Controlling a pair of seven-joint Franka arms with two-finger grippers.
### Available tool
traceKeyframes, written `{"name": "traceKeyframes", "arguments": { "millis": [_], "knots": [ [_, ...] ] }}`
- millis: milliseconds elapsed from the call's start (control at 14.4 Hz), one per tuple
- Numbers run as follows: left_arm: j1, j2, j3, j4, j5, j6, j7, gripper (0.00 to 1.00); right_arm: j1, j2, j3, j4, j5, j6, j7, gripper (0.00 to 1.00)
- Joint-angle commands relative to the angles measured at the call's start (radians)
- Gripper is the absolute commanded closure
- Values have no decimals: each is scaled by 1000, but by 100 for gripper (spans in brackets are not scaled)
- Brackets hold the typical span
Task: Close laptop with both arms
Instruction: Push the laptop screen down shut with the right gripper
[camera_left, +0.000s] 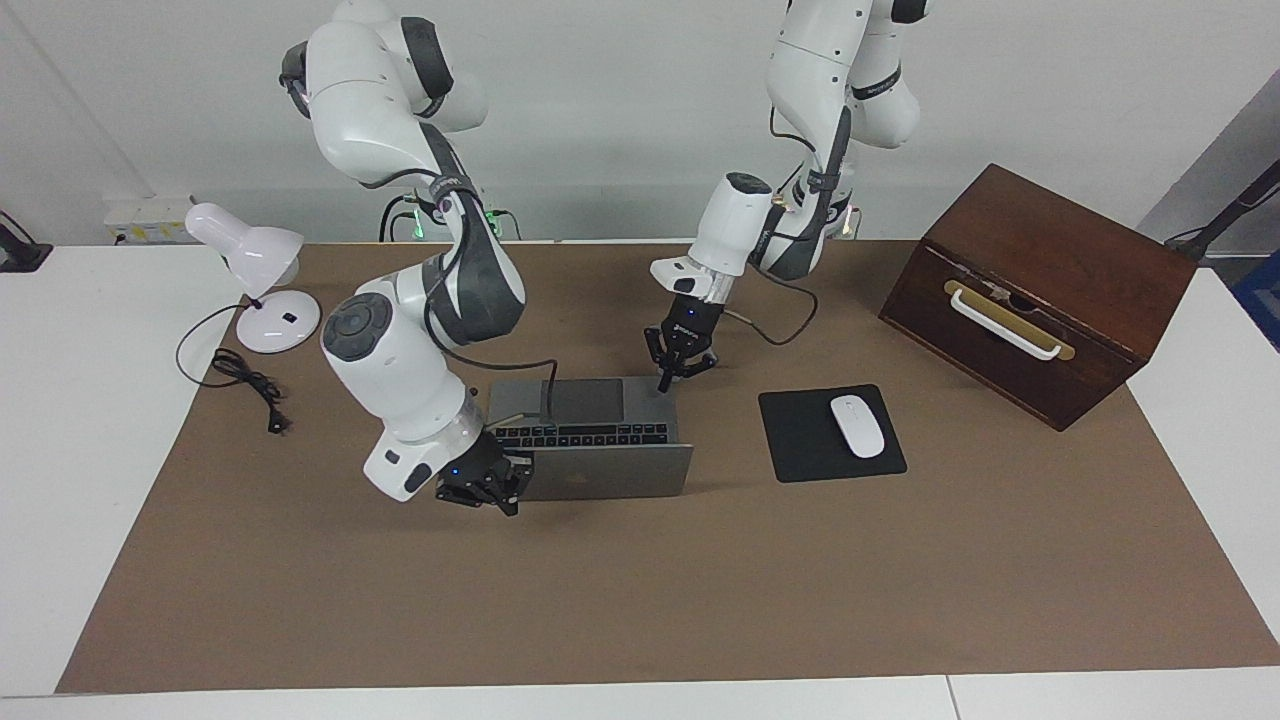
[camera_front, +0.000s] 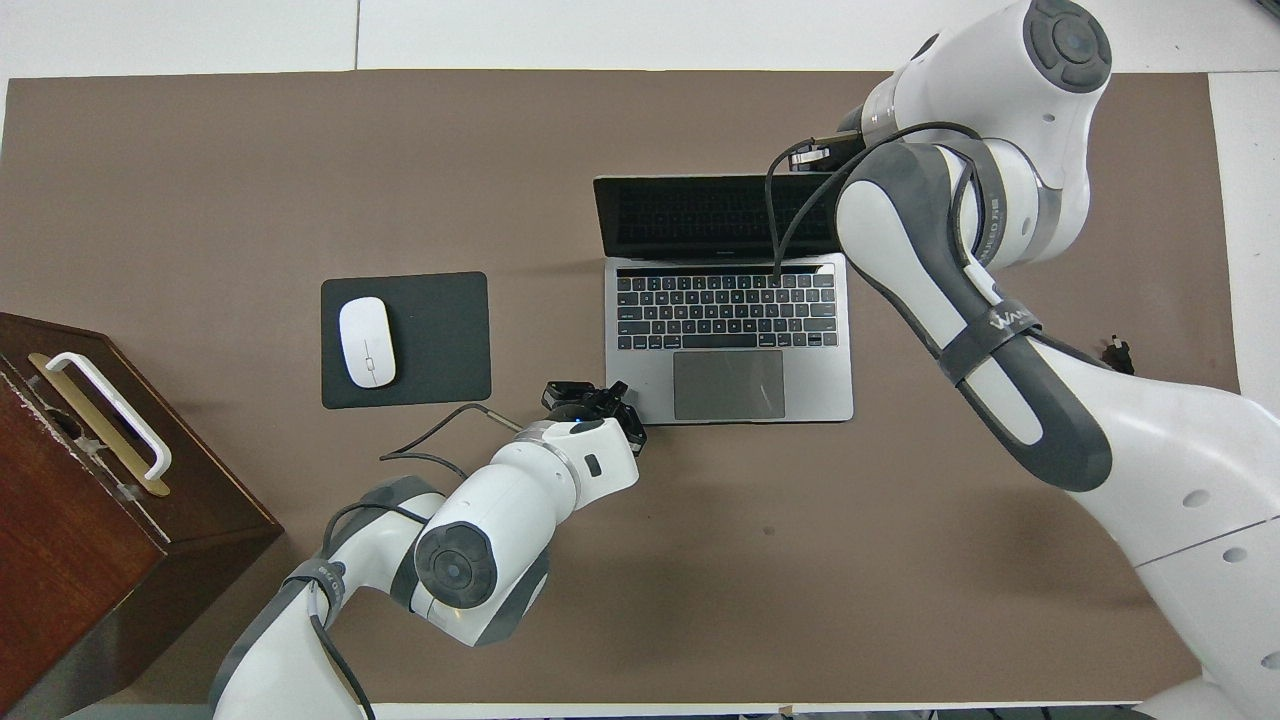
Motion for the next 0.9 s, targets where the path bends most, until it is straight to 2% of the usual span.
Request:
{"name": "traceKeyframes", "arguments": {
  "millis": [0, 554, 832],
  "knots": [
    [-24, 22, 18, -13, -12, 56, 28, 100, -9, -39, 11, -59, 15, 5, 8, 100],
    [-10, 37, 18, -13, -12, 59, 141, 100, -7, -91, 24, -168, 15, 4, 4, 100],
    [-13, 88, 18, -32, -12, 142, 166, 100, -7, -113, 24, -218, 15, 4, 4, 100]
  ]
}}
